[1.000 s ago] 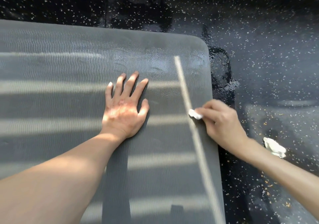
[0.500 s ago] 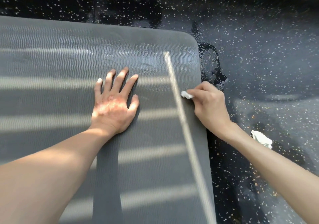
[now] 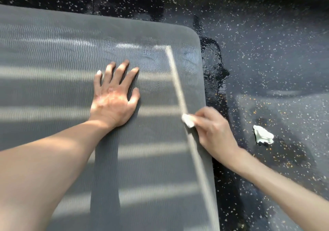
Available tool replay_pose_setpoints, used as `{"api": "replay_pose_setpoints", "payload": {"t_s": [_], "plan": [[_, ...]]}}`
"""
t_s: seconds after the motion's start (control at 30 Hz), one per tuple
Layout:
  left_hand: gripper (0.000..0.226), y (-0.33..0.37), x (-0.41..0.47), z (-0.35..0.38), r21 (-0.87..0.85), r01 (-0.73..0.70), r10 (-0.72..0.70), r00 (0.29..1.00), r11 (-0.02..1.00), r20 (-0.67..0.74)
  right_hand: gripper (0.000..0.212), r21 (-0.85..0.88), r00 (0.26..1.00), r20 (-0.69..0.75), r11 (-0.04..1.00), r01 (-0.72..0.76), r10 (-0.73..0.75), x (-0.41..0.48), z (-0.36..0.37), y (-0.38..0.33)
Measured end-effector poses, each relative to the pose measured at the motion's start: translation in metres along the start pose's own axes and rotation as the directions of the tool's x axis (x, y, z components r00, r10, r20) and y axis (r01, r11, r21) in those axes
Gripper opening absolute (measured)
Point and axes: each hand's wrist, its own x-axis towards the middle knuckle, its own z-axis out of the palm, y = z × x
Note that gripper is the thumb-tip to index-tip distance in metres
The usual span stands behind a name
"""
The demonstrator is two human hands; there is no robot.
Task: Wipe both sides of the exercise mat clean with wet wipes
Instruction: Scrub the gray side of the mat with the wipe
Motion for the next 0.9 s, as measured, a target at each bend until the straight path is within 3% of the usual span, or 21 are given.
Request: {"api": "replay_pose_setpoints", "payload": {"t_s": [0.1, 0.17, 0.23, 0.3, 0.47, 0.67, 0.8, 0.9], "plan": [[0.056, 0.000, 0.000, 0.000, 0.003, -0.001, 0.001, 1.000, 1.000, -0.003, 0.026, 0.121, 0.991, 0.108, 0.991, 0.060, -0.074, -0.032, -0.008, -0.019], [0.056, -0.001, 0.000, 0.000, 0.001, -0.007, 0.007, 1.000, 1.000, -0.006, 0.014, 0.072, 0.994, 0.077, 0.995, 0.069, -0.074, -0.008, -0.006, -0.011], [0.056, -0.001, -0.001, 0.000, 0.000, -0.010, 0.010, 1.000, 1.000, -0.004, 0.017, -0.012, 1.000, -0.006, 1.000, 0.015, -0.015, 0.023, 0.001, 0.000], [0.056, -0.001, 0.000, 0.001, 0.007, -0.013, 0.013, 1.000, 1.000, -0.001, 0.021, 0.008, 1.000, -0.016, 1.000, 0.001, -0.001, 0.018, 0.005, -0.001], [0.056, -0.001, 0.000, 0.000, 0.022, -0.013, 0.012, 1.000, 1.000, 0.009, 0.026, 0.155, 0.975, 0.208, 0.987, 0.043, -0.075, -0.074, -0.007, -0.038], [0.056, -0.001, 0.000, 0.000, 0.005, -0.021, 0.021, 1.000, 1.000, 0.008, 0.016, 0.080, 0.999, -0.013, 0.996, -0.035, 0.036, -0.030, 0.014, -0.027], [0.056, -0.002, -0.001, -0.001, -0.014, -0.034, 0.034, 0.999, 0.999, 0.012, 0.025, 0.138, 0.990, 0.141, 0.990, 0.010, -0.030, -0.110, 0.010, -0.068], [0.053, -0.002, -0.001, -0.001, -0.020, -0.038, 0.039, 0.999, 0.999, 0.012, 0.024, 0.130, 0.991, 0.128, 0.991, 0.022, -0.039, -0.097, 0.011, -0.064]]}}
